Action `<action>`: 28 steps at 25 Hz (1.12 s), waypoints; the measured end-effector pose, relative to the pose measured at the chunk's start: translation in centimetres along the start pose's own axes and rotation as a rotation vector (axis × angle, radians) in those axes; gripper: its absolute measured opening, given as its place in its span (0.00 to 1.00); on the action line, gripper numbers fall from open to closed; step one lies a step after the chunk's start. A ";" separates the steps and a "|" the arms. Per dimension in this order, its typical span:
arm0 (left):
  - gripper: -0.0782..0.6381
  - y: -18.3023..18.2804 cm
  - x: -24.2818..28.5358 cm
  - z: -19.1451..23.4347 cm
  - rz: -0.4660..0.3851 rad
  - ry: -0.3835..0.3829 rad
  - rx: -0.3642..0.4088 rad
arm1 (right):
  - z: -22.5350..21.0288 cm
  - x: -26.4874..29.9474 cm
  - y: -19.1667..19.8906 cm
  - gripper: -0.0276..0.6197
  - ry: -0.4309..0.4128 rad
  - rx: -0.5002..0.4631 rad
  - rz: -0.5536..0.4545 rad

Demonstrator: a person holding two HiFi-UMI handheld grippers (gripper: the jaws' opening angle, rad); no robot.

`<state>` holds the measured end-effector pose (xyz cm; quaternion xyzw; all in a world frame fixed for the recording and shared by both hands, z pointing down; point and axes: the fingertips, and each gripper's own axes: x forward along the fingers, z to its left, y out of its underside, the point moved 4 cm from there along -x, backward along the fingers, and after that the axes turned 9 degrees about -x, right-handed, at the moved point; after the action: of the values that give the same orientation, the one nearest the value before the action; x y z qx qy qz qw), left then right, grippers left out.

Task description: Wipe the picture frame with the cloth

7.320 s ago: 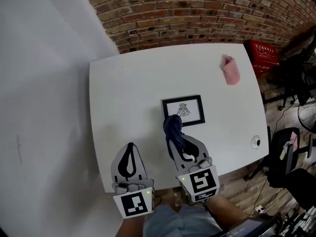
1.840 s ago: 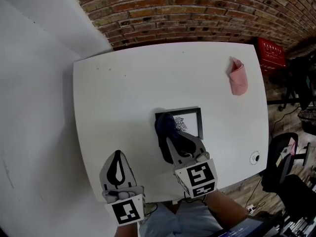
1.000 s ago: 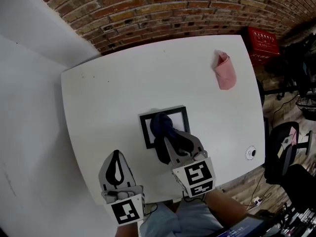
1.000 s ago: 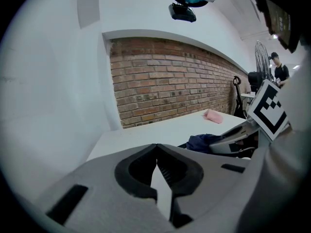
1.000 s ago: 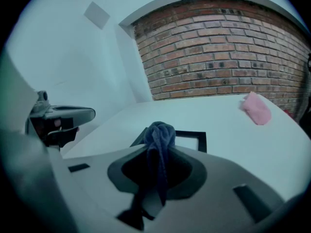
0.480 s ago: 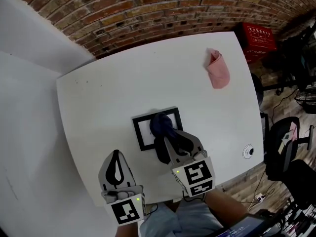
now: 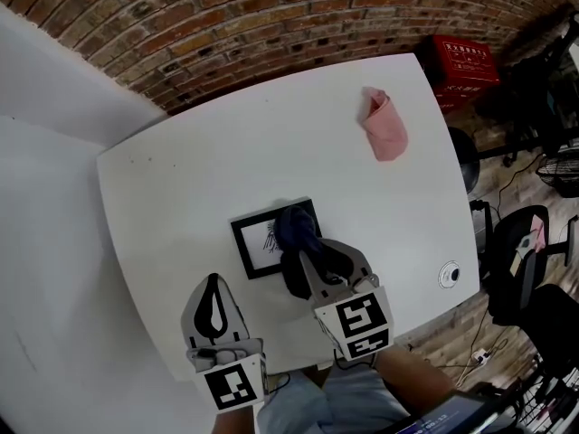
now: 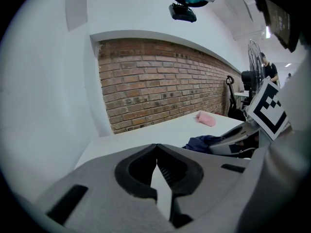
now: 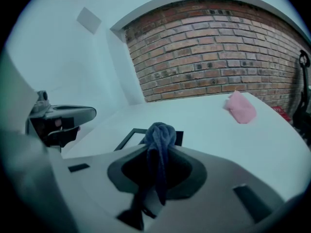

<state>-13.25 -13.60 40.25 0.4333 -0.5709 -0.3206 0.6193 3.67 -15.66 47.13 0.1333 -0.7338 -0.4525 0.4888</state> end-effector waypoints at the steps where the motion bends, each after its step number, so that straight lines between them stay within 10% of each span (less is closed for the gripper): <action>1: 0.12 -0.1 0.0 -0.2 -0.003 0.003 0.002 | -0.1 -0.1 0.0 0.16 0.001 0.000 0.000; 28: 0.12 -6.9 -4.6 0.4 -0.163 -0.043 -0.055 | -1.4 -7.0 -8.1 0.16 0.106 -0.108 -0.133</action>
<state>-13.59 -12.41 32.07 0.4541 -0.5377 -0.3950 0.5905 6.22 -16.46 36.68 0.1791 -0.6711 -0.5152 0.5021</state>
